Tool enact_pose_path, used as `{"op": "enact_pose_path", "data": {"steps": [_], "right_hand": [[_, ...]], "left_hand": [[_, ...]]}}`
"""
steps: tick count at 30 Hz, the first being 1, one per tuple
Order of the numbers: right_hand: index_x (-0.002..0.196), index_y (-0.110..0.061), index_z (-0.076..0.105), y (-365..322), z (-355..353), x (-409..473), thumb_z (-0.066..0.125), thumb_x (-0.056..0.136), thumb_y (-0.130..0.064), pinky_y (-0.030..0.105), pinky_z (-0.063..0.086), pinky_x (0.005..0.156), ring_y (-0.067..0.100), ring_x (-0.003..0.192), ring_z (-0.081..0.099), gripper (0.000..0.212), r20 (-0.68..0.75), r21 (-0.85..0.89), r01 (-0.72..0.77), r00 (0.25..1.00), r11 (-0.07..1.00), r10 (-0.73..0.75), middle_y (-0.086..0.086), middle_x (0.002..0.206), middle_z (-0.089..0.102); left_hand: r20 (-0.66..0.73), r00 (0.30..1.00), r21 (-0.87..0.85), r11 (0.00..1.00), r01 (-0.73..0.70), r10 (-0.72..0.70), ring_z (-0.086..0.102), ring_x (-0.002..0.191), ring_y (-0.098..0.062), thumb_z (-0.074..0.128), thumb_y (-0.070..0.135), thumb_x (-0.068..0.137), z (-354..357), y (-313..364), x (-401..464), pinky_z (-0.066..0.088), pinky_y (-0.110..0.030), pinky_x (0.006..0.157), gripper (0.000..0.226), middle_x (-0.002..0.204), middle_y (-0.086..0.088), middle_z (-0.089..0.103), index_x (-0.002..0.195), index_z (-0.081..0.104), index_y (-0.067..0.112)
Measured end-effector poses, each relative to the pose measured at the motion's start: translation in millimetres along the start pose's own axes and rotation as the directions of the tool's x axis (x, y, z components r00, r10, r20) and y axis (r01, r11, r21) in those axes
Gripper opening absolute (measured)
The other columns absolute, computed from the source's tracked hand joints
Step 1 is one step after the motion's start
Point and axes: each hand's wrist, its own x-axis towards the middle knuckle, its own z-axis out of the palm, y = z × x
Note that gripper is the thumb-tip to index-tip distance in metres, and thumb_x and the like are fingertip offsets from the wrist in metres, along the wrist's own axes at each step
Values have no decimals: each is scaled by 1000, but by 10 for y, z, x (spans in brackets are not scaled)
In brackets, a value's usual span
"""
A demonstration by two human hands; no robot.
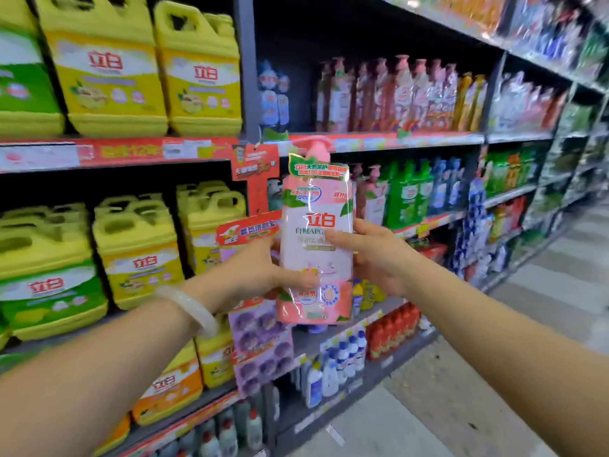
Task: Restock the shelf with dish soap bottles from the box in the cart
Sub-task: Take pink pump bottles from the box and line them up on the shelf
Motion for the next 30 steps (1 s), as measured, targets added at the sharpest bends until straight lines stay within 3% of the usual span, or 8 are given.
{"op": "enact_pose_path", "data": {"steps": [3, 6, 10, 18, 23, 27, 30], "right_hand": [[115, -13, 64, -171, -457, 174, 66, 84, -19, 42, 55, 86, 25, 92, 69, 31, -56, -38, 44, 997, 998, -46, 4, 105, 73], [113, -12, 64, -344, -860, 448, 65, 85, -16, 34, 57, 73, 21, 79, 69, 29, -85, -50, 97, 991, 994, -101, 4, 96, 72], [111, -13, 65, -607, -1334, 1047, 63, 87, -17, 33, 57, 72, 20, 80, 70, 25, -73, -118, 151, 984, 982, -160, 2, 95, 73], [101, -12, 64, -1268, -2010, 2522, 59, 90, -20, 29, 59, 61, 17, 70, 70, 15, -17, -82, 203, 979, 976, -205, 4, 93, 71], [121, -7, 57, -1618, -2310, 3385, 58, 91, -23, 27, 55, 58, 22, 80, 66, 34, 68, -85, 284, 958, 955, -279, 11, 107, 68], [106, -16, 62, -1837, -2441, 4117, 55, 94, -25, 28, 54, 63, 16, 78, 66, 17, 205, -95, 359, 920, 928, -335, 1, 98, 69], [94, -20, 63, -1901, -2495, 4627, 55, 94, -22, 26, 56, 61, 13, 71, 67, 8, 272, -68, 398, 890, 915, -367, -2, 89, 70]], "left_hand": [[39, 997, 14, 997, -73, 72, 72, 85, -21, 88, 22, 58, 217, 267, 474, 59, -33, 66, 62, 101, -8, 73, 112, 58, 13], [65, 989, 26, 990, -137, 136, 72, 80, -20, 88, 21, 60, 373, 482, 978, 58, -33, 68, 55, 98, -7, 74, 108, 62, 15], [46, 977, 8, 978, -210, 209, 71, 82, -21, 83, 11, 68, 477, 759, 1708, 57, -41, 78, 28, 91, -5, 75, 87, 65, 21], [-123, 958, 100, 964, -247, 258, 65, 58, -9, 84, 21, 67, 255, 1478, 3166, 51, -20, 49, 29, 72, 3, 71, 88, 65, 15], [-216, 934, 207, 948, -242, 285, 55, 40, -4, 82, 22, 69, 80, 1861, 3819, 42, -18, 43, 23, 53, 7, 65, 82, 64, 14], [-318, 903, 283, 938, -200, 289, 62, 53, -7, 81, 23, 71, -72, 2049, 4342, 50, -20, 52, 23, 71, 2, 72, 88, 68, 15], [-388, 885, 289, 946, -146, 255, 66, 54, -5, 79, 18, 74, -181, 2102, 4744, 50, -18, 46, 28, 78, 2, 74, 99, 66, 16]]}}
